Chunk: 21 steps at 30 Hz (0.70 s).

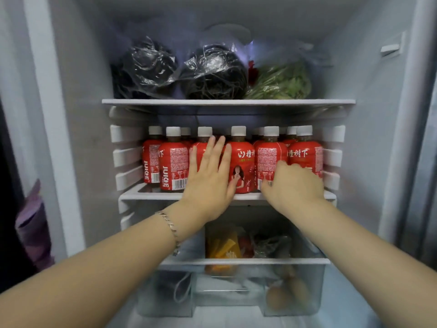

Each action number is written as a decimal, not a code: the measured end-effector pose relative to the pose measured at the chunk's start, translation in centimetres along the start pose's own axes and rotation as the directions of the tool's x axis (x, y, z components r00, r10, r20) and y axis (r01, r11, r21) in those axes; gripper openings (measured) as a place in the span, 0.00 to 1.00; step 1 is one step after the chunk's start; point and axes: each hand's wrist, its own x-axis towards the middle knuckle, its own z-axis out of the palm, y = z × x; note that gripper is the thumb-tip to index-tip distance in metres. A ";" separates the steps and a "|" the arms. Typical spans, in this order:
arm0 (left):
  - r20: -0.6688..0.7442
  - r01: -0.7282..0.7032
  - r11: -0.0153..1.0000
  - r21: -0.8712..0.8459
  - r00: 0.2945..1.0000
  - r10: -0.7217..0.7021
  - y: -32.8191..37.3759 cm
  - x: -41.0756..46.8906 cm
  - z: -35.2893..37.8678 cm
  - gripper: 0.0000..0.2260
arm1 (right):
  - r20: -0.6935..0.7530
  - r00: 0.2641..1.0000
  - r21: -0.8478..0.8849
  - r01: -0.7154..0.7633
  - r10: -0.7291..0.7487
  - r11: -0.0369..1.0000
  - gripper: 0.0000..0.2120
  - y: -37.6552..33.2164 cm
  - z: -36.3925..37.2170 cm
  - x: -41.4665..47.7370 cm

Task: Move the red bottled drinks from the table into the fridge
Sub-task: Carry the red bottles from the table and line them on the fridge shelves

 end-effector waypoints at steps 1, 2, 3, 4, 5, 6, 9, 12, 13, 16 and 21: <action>-0.042 -0.023 1.000 0.012 0.999 0.024 -0.5 -0.8 -0.7 0.27 | 0.025 0.997 0.045 0.069 -0.070 0.997 0.15 -0.1 -0.1 -0.6; -0.095 -0.035 0.998 0.057 0.995 0.041 -1.0 -1.8 -1.5 0.24 | 0.080 0.987 0.074 0.137 -0.143 0.988 0.13 -0.3 -0.1 -1.1; -0.100 -0.039 0.994 0.099 0.994 0.049 -1.6 -3.2 -2.4 0.22 | 0.146 0.966 0.108 0.201 -0.215 0.974 0.12 -0.7 -0.1 -1.8; -0.081 -0.063 0.991 0.119 0.994 0.073 -2.1 -4.0 -3.2 0.19 | 0.215 0.940 0.136 0.241 -0.266 0.961 0.12 -1.1 0.1 -2.2; 0.024 -0.031 0.989 0.146 0.999 0.028 -2.3 -5.5 -4.5 0.15 | 0.279 0.902 0.172 0.291 -0.330 0.941 0.12 -1.7 0.3 -3.0; 0.123 0.039 0.988 0.147 0.991 -0.057 -2.3 -6.8 -5.7 0.11 | 0.328 0.864 0.194 0.334 -0.382 0.922 0.12 -2.4 0.6 -3.7; 0.371 0.341 0.923 0.178 0.846 -0.384 -2.3 -10.4 -8.0 0.09 | 0.406 0.730 0.264 0.482 -0.550 0.835 0.10 -4.5 1.5 -6.4; 0.551 0.519 0.818 0.249 0.619 -0.560 -1.9 -17.2 -10.8 0.11 | 0.425 0.561 0.328 0.637 -0.711 0.698 0.09 -7.3 1.6 -11.5; 0.582 0.555 0.791 0.257 0.564 -0.586 -1.8 -19.2 -11.3 0.11 | 0.414 0.516 0.339 0.677 -0.750 0.653 0.08 -8.0 1.8 -13.1; 0.616 0.657 0.661 0.362 0.363 -0.699 -0.9 -26.2 -14.8 0.14 | 0.375 0.319 0.366 0.811 -0.870 0.455 0.08 -10.5 1.3 -19.0; 0.444 0.811 0.366 0.456 0.149 -0.883 0.9 -38.1 -23.3 0.12 | 0.287 -0.059 0.493 0.865 -0.956 0.094 0.10 -14.6 -1.1 -30.9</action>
